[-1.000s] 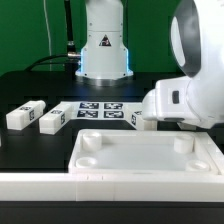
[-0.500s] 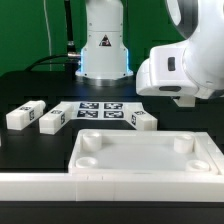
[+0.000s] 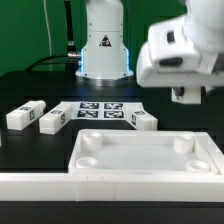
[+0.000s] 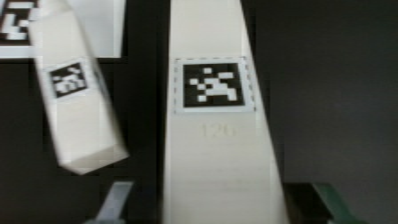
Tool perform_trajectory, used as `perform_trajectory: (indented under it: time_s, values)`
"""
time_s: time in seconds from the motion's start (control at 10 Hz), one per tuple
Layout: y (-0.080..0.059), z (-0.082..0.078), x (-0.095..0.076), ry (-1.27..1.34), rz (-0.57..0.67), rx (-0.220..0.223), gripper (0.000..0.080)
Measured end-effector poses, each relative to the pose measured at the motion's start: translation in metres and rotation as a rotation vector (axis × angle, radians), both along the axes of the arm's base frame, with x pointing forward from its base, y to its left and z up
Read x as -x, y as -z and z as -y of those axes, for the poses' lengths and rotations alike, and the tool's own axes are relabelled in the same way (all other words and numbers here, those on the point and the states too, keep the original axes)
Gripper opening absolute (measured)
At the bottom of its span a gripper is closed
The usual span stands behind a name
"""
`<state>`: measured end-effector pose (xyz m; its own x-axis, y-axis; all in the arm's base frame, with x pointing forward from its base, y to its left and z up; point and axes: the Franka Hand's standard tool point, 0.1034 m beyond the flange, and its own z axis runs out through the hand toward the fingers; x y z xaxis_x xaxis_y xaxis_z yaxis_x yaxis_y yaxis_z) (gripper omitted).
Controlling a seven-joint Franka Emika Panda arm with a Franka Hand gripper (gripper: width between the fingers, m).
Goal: Assemble desk
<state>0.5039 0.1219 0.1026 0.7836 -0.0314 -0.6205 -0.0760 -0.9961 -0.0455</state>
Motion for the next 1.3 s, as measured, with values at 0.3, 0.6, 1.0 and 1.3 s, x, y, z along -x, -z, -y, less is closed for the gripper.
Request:
perform_trajectory:
  time_s: [0.3, 0.6, 1.0, 1.3]
  values:
    - [-0.031, 0.005, -0.033, 0.029, 0.192, -0.006, 0.0290]
    - [-0.031, 0.001, -0.039, 0.047, 0.427, -0.006, 0.0290]
    - [-0.054, 0.005, -0.071, 0.037, 0.674, -0.028, 0.0290]
    - [-0.071, 0.010, -0.094, 0.052, 0.826, -0.032, 0.0290]
